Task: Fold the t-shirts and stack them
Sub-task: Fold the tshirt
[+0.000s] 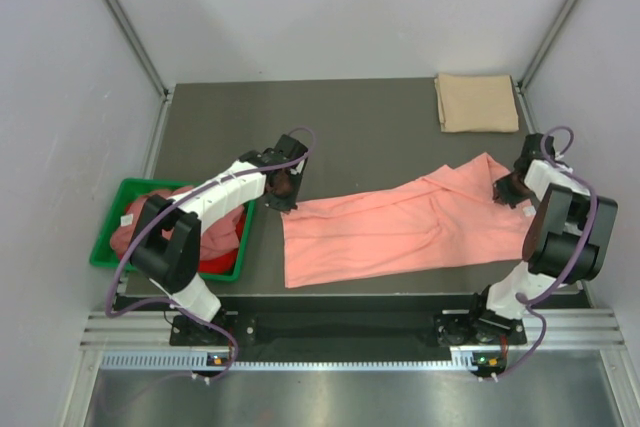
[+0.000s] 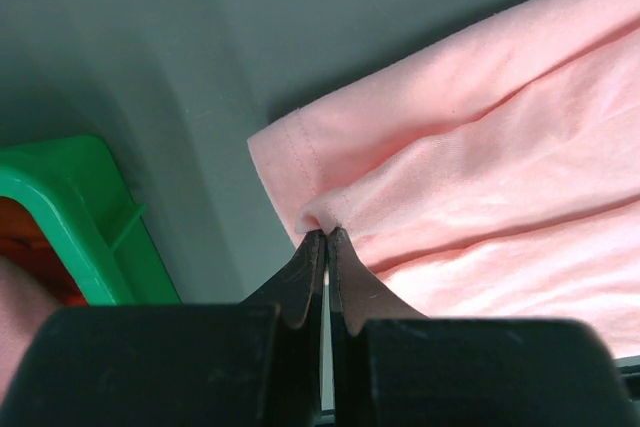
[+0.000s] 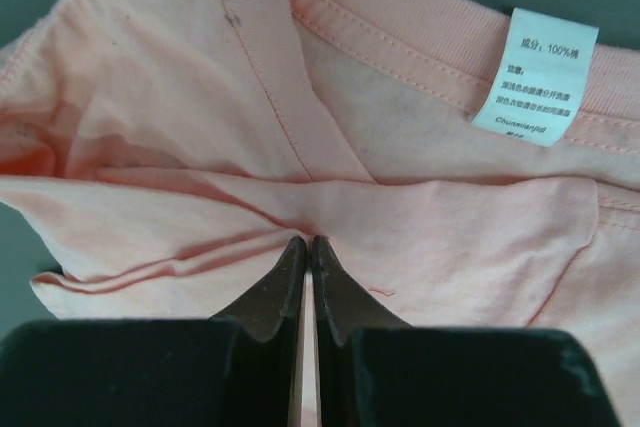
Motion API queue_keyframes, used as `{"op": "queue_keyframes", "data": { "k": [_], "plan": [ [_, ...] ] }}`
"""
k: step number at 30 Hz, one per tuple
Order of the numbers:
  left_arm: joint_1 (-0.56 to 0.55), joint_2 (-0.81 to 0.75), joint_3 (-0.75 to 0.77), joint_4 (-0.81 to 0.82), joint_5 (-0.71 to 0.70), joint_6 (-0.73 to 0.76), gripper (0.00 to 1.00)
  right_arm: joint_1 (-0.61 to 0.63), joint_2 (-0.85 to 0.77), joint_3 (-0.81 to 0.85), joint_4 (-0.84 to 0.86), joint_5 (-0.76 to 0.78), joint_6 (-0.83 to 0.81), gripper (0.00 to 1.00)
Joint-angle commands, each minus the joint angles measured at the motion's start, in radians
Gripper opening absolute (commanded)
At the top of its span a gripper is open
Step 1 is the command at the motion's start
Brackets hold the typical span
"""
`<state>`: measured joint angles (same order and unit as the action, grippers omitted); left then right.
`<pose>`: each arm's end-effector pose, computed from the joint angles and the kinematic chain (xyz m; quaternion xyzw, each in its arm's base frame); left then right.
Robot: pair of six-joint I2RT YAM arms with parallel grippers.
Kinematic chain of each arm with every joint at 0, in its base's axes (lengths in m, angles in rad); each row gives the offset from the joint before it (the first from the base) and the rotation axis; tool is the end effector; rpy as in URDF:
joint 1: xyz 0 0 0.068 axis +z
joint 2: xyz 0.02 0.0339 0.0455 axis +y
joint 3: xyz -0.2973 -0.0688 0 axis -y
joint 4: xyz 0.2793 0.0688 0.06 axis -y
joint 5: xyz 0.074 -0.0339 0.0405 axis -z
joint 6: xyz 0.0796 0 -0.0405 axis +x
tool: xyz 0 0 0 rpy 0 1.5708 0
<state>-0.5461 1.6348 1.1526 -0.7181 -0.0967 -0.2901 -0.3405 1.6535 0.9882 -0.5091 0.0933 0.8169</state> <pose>0.3200 -0.1855 0.1910 0.1165 0.9748 -0.0313 0.1874 0.3373 -0.1274 0.1432 0.5433 0.8149 0.0020 0.2019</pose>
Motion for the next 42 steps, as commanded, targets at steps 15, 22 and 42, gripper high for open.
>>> {"op": "queue_keyframes", "data": {
  "k": [15, 22, 42],
  "plan": [
    [-0.005, 0.008, 0.021, -0.034, -0.104, -0.034, 0.00, -0.051, -0.258, 0.015, 0.087, 0.117, -0.193, 0.00],
    [-0.008, -0.006, 0.006, -0.023, -0.133, -0.032, 0.00, -0.098, -0.330, 0.006, 0.090, 0.100, -0.216, 0.00],
    [-0.100, 0.073, -0.034, -0.067, -0.251, -0.079, 0.01, -0.178, -0.497, -0.240, 0.103, 0.135, -0.182, 0.00]
  ]
}}
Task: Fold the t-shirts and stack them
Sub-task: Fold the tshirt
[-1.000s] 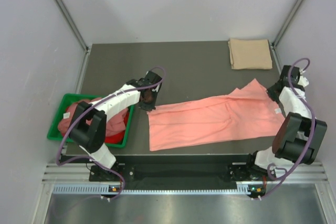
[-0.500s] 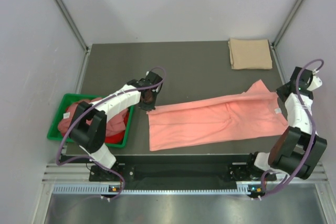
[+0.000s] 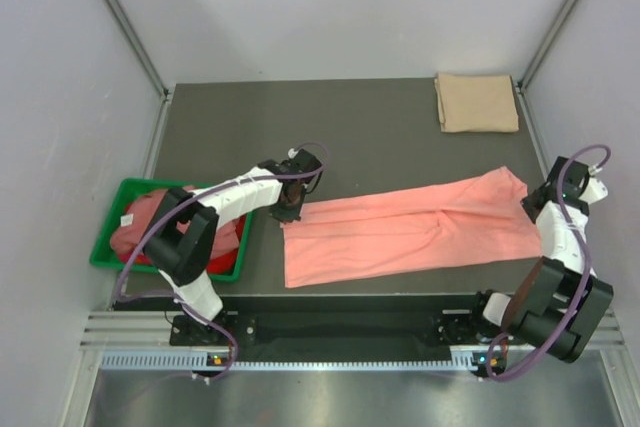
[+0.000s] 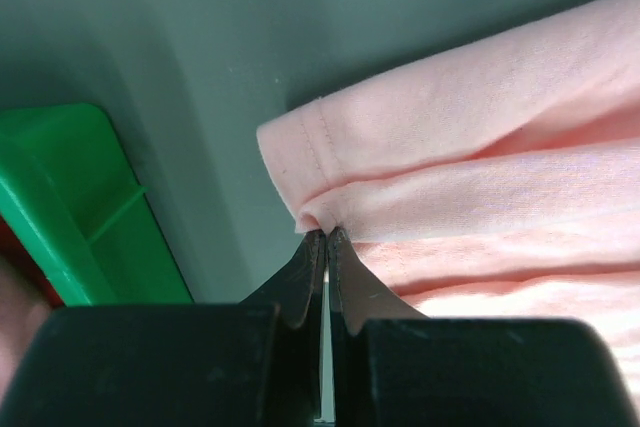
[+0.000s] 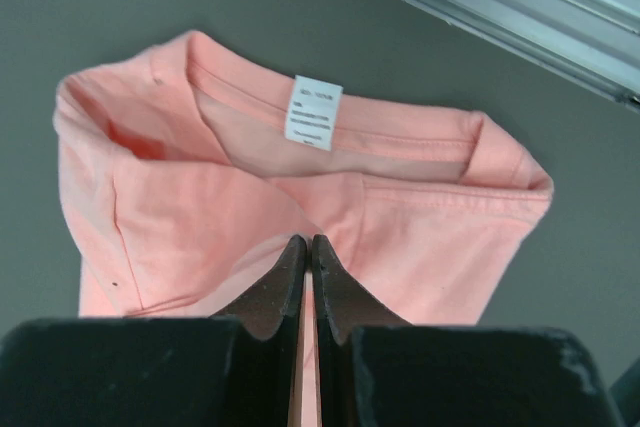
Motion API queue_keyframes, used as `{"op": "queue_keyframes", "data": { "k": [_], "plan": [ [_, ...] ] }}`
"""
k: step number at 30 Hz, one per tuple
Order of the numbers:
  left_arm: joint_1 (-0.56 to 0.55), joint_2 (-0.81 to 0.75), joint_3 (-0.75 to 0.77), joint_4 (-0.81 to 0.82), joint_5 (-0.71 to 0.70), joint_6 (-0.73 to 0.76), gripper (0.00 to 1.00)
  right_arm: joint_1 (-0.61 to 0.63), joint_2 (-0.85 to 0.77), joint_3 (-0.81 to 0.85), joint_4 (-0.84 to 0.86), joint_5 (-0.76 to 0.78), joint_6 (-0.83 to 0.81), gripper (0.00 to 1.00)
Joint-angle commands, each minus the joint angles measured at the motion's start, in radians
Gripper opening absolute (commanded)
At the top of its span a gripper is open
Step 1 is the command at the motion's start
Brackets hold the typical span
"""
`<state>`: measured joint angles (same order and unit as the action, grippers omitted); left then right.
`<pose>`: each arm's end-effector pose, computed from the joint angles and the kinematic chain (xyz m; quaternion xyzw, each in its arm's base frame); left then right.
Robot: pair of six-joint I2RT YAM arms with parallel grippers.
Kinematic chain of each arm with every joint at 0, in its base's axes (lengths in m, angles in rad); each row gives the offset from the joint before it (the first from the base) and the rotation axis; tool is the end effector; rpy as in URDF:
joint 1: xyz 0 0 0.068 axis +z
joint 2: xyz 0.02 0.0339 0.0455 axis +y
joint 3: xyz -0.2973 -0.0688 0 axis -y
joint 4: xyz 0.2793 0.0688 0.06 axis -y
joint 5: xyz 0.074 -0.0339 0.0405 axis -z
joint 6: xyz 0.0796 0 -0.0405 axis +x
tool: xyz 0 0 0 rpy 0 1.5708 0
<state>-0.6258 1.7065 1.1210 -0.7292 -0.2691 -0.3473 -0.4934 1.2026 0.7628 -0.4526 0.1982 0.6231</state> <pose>0.3077 -0.1963 0.1579 0.1195 0.9757 0.0584 0.1741 0.2451 -0.1496 0.2079 0.5250 0.7785 -0.0716 0.3364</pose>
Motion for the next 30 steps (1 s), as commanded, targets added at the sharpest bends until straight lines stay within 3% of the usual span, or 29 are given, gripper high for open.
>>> {"op": "queue_keyframes", "data": {
  "k": [1, 2, 4, 6, 12, 17, 22, 30],
  "plan": [
    [-0.025, -0.001, -0.001, -0.061, -0.087, -0.028, 0.05, -0.025, -0.055, -0.019, 0.048, 0.026, 0.003, 0.00],
    [-0.026, -0.005, 0.002, -0.068, -0.090, -0.036, 0.07, -0.027, -0.064, -0.025, 0.058, 0.020, -0.005, 0.00],
    [-0.026, -0.024, 0.011, -0.087, -0.085, -0.048, 0.20, -0.028, -0.083, -0.037, 0.049, 0.009, -0.017, 0.00],
    [-0.026, -0.036, 0.025, -0.096, -0.078, -0.051, 0.26, -0.028, -0.092, -0.046, 0.040, 0.009, -0.022, 0.00],
    [-0.028, -0.074, 0.097, -0.177, -0.107, -0.094, 0.26, -0.042, -0.121, -0.085, 0.048, -0.008, -0.020, 0.00],
    [-0.028, -0.094, 0.129, -0.113, 0.053, -0.093, 0.27, -0.048, -0.138, -0.088, 0.046, -0.002, -0.019, 0.00],
    [-0.008, -0.065, 0.155, -0.088, 0.082, -0.075, 0.30, -0.051, -0.138, -0.106, 0.052, 0.001, -0.025, 0.00],
    [0.051, 0.068, 0.210, -0.056, 0.114, -0.061, 0.18, -0.056, -0.144, -0.106, 0.061, -0.020, -0.028, 0.00]
  ]
}}
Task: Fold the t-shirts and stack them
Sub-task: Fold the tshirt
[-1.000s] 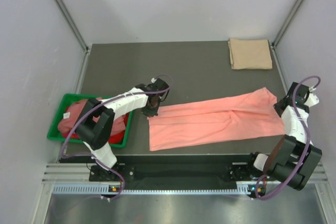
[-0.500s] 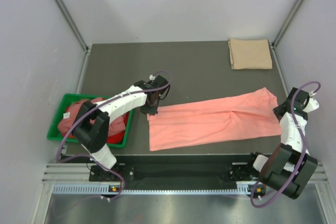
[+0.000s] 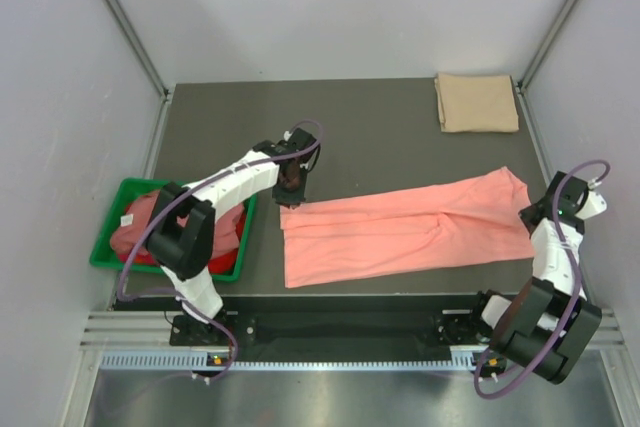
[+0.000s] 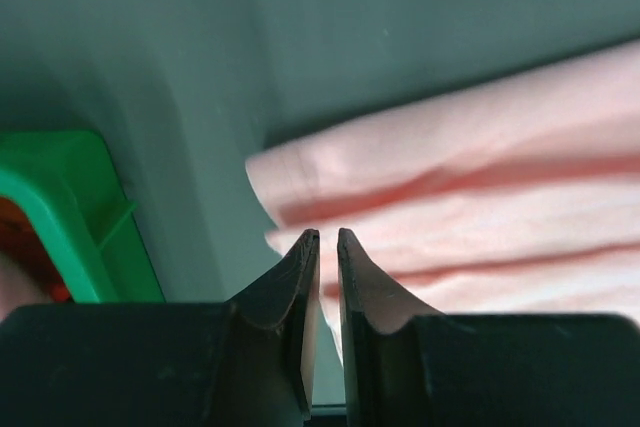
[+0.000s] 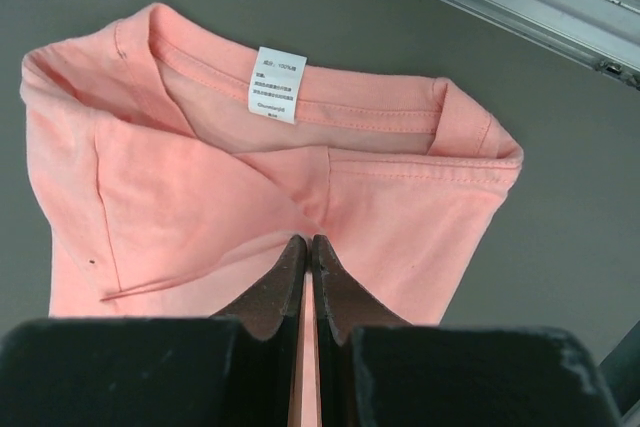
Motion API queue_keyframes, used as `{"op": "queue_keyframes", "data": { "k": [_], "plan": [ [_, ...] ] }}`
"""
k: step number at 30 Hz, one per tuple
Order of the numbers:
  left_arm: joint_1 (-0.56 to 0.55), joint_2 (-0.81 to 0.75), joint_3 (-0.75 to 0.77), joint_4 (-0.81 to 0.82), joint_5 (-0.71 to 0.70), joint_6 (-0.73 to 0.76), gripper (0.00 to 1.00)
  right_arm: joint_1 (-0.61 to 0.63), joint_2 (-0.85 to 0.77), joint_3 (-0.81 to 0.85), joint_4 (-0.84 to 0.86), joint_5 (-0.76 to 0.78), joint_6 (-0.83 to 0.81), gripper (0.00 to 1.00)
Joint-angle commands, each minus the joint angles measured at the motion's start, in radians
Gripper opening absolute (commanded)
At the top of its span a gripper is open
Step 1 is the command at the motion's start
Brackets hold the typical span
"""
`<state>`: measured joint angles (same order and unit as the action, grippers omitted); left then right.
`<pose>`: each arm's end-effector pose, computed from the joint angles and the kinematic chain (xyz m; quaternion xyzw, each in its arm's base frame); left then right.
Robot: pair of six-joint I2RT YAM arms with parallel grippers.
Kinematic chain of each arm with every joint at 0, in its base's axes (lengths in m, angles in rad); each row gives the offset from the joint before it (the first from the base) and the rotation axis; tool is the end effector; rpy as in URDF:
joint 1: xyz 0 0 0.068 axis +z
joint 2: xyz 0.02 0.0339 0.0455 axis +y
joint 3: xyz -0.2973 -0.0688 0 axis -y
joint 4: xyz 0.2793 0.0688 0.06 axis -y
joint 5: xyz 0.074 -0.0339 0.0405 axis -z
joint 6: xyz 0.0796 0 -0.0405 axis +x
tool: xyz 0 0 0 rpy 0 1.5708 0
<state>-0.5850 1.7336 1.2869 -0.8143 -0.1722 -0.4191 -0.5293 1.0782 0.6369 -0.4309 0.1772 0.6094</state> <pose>0.3347 -0.2054 0.1952 0.0683 0.9821 0.0005 0.1756 0.2135 -0.1411 0.1937 0.5300 0.7720 -0.0694 0.3440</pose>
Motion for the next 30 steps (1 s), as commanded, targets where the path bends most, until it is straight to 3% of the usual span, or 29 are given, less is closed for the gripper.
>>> {"op": "queue_keyframes", "data": {
  "k": [1, 8, 18, 30],
  "plan": [
    [0.013, 0.052, 0.048, 0.038, 0.016, 0.013, 0.17, -0.023, -0.021, 0.020, 0.041, -0.004, -0.016, 0.00],
    [0.016, 0.119, 0.040, 0.049, 0.036, 0.013, 0.13, -0.026, -0.014, 0.020, 0.046, -0.007, -0.017, 0.00],
    [0.004, -0.020, -0.110, 0.107, 0.112, -0.026, 0.14, -0.080, 0.035, 0.001, 0.058, -0.044, -0.003, 0.00],
    [-0.110, -0.028, -0.170, 0.087, 0.031, -0.089, 0.13, -0.087, 0.019, 0.003, 0.052, -0.031, -0.010, 0.00]
  ]
}}
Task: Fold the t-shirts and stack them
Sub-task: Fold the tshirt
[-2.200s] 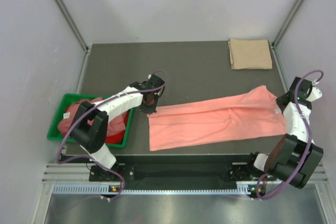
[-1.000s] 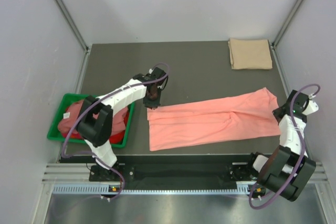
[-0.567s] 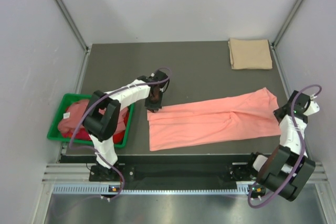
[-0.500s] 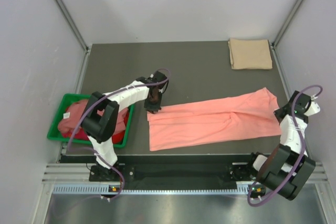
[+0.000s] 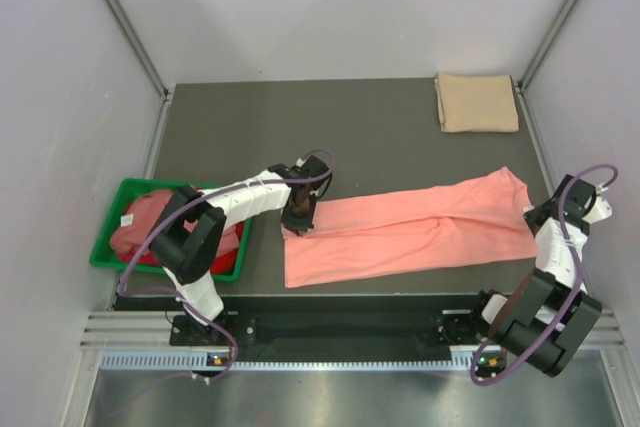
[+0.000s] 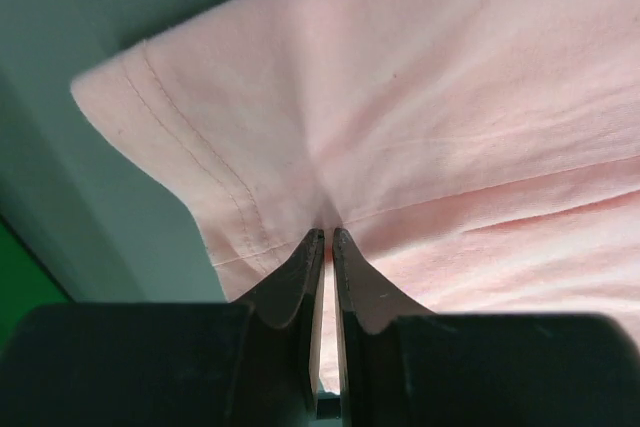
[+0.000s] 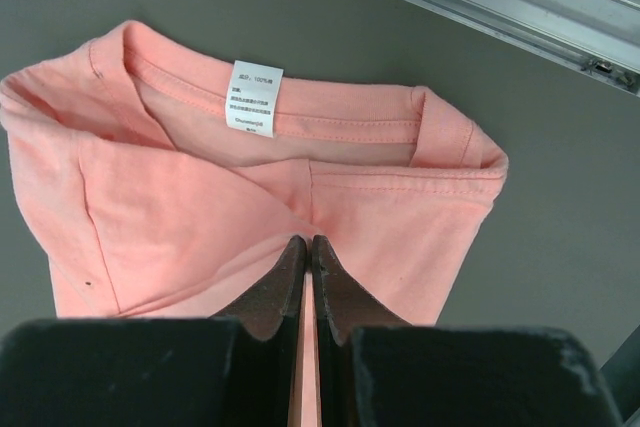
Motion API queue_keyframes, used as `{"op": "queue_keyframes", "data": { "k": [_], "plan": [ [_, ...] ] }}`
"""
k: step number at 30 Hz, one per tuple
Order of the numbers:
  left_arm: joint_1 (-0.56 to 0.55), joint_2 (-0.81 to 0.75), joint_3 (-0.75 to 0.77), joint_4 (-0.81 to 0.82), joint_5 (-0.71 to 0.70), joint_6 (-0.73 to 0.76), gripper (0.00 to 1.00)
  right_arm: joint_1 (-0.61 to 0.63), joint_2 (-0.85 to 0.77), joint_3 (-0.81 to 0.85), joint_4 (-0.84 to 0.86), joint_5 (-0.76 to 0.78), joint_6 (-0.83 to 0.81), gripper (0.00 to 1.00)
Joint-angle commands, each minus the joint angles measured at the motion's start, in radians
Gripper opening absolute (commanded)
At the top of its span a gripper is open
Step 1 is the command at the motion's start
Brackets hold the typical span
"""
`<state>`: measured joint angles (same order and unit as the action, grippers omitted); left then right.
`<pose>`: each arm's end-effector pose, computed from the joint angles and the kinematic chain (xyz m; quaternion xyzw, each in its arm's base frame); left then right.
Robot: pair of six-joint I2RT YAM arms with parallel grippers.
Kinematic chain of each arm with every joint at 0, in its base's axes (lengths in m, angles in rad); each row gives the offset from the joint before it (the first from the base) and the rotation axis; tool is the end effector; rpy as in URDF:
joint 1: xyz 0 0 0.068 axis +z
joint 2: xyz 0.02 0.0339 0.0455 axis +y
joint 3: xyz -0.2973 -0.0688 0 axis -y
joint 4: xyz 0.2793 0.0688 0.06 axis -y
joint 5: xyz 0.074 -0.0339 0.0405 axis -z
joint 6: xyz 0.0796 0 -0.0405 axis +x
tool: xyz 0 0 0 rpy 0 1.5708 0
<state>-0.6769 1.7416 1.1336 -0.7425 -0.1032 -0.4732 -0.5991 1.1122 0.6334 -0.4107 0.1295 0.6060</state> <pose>0.2916 -0.2238 0.1467 0.0953 0.9880 -0.0167 0.1200 0.2091 -0.1552 0.1859 0.5509 0.7627 -0.0598 0.3336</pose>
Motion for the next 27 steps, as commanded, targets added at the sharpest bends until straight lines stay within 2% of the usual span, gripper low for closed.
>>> {"op": "queue_keyframes", "data": {
  "k": [1, 9, 18, 27],
  "plan": [
    [-0.018, -0.037, -0.020, 0.012, -0.061, -0.039, 0.13, -0.016, -0.018, 0.003, 0.027, 0.015, -0.008, 0.00],
    [-0.020, -0.021, 0.003, -0.041, -0.164, -0.050, 0.14, -0.016, -0.040, 0.000, 0.029, -0.039, -0.006, 0.00],
    [-0.012, 0.032, -0.054, -0.051, -0.191, -0.079, 0.13, -0.018, -0.084, 0.054, -0.019, 0.032, -0.002, 0.00],
    [-0.010, 0.045, -0.047, -0.052, -0.201, -0.074, 0.12, -0.027, -0.124, 0.032, -0.040, 0.096, 0.005, 0.00]
  ]
}}
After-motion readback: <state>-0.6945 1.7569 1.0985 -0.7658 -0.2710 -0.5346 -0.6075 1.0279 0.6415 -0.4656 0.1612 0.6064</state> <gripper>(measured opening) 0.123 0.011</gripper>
